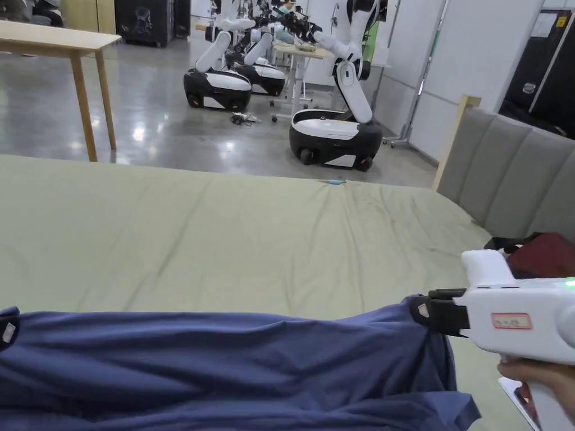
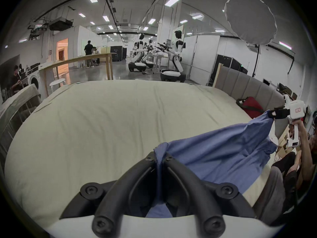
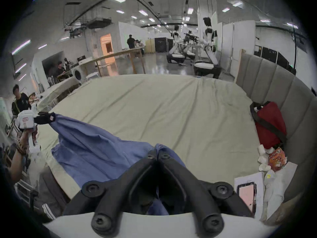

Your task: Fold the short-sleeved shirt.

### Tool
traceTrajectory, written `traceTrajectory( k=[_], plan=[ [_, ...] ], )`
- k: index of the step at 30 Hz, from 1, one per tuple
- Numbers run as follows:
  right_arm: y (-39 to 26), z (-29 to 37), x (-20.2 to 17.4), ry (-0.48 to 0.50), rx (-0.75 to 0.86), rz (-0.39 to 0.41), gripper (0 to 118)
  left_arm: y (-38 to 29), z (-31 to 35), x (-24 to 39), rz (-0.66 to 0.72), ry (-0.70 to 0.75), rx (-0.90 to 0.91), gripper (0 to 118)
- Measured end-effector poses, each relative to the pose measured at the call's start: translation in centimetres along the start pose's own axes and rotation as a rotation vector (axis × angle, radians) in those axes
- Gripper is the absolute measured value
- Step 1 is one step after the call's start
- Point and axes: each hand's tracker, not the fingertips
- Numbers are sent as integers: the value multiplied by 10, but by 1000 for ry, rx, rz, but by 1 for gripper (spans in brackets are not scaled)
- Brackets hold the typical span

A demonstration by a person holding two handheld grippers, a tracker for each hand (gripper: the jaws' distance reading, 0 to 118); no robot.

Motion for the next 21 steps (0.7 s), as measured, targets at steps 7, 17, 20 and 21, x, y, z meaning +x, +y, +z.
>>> traceTrajectory(
  k=[7,17,20,21],
  plan=[
    [-56,47,-24,13,-10,26,0,-42,50,1,10,-11,-6,3],
    [-132,30,-12,-3,-197,-96,0,-105,43,-2,46,-7,-171,3],
    [-145,15,-10,-37,-241,-93,0,-118,33,-1,36,9,-210,3],
    [-149,10,-6,-46,-251,-97,0,-122,31,0,31,24,-208,2]
  ],
)
